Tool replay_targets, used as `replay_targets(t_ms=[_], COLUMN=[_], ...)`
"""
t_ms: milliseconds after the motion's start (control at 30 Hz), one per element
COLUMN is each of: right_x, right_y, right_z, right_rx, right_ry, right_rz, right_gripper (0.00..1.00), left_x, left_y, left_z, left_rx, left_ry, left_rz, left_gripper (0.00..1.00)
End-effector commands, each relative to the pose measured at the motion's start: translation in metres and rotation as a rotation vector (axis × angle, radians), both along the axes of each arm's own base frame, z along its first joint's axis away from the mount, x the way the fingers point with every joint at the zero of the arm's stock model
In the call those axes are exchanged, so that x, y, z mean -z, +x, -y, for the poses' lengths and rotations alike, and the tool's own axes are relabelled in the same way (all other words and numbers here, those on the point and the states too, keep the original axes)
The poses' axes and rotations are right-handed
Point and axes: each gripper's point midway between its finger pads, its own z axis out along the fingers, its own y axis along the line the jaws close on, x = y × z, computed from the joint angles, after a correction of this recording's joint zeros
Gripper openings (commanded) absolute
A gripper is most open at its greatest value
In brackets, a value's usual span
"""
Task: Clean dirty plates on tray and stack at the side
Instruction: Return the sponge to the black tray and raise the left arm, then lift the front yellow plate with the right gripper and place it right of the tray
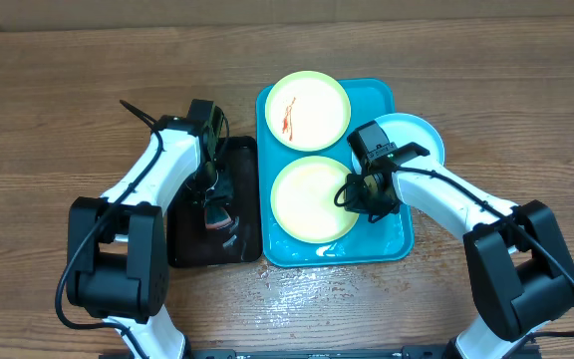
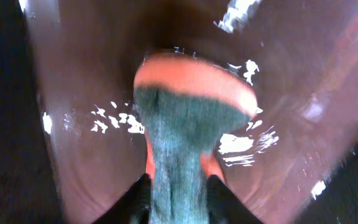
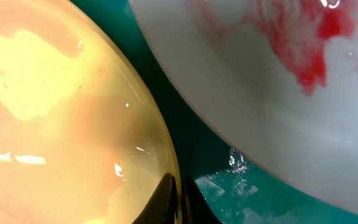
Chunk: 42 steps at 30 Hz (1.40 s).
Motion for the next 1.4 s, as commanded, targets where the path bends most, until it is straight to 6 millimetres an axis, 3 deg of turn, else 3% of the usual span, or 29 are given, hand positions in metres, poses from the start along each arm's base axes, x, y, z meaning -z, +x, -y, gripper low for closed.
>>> replay_targets(t_ms=[0,100,167,267,333,400,533,667,867,1133,1367], right_x=[-0.019,-0.051,-0.077,-0.111,-0.134,-0.152,-0.171,-0.178,-0.193,-0.223,-0.233], right_y=[0.011,0.022,0.030,0.038,0.043,0.046,0.050,0.046,0.044,0.018,0.001], right_z=[0.013,0.017,0.011,-0.003,-0.018,-0.037,-0.070,-0.101,-0.131,-0.156,-0.168], right_rx=[-0.025,-0.046,-0.107,-0.190,-0.255,-0.325,-0.389,-0.435,-0.448,-0.468,-0.490], right_ry=[-0.086,-0.143,-0.156,-0.170,-0.179,-0.182,-0.217,-0.276,-0.427,-0.547,-0.581], right_rz=[0.041,0.093,0.140,0.208,0.265,0.328,0.461,0.575,0.763,0.943,1.005], right_gripper=[0.04,0.04,0.04,0.04,0.04,0.04,0.04,0.04,0.04,0.04,0.04], left_x=[-0.033,-0.063,-0.085,-0.122,-0.145,-0.167,-0.194,-0.203,-0.205,-0.204,-0.204], left_y=[0.019,0.030,0.040,0.058,0.067,0.075,0.087,0.089,0.086,0.083,0.084], left_z=[0.002,-0.003,-0.008,-0.012,-0.014,-0.018,-0.026,-0.043,-0.050,-0.054,-0.055], left_rx=[-0.003,-0.024,-0.044,-0.048,-0.057,-0.076,-0.072,-0.119,-0.119,-0.104,-0.104], left_ry=[-0.030,-0.037,-0.045,-0.102,-0.146,-0.191,-0.254,-0.272,-0.338,-0.335,-0.334], left_rz=[0.042,0.069,0.110,0.200,0.255,0.310,0.394,0.415,0.416,0.410,0.411], left_gripper=[0.34,0.39,0.52,0.82,0.95,1.00,1.00,1.00,1.00,1.00,1.00])
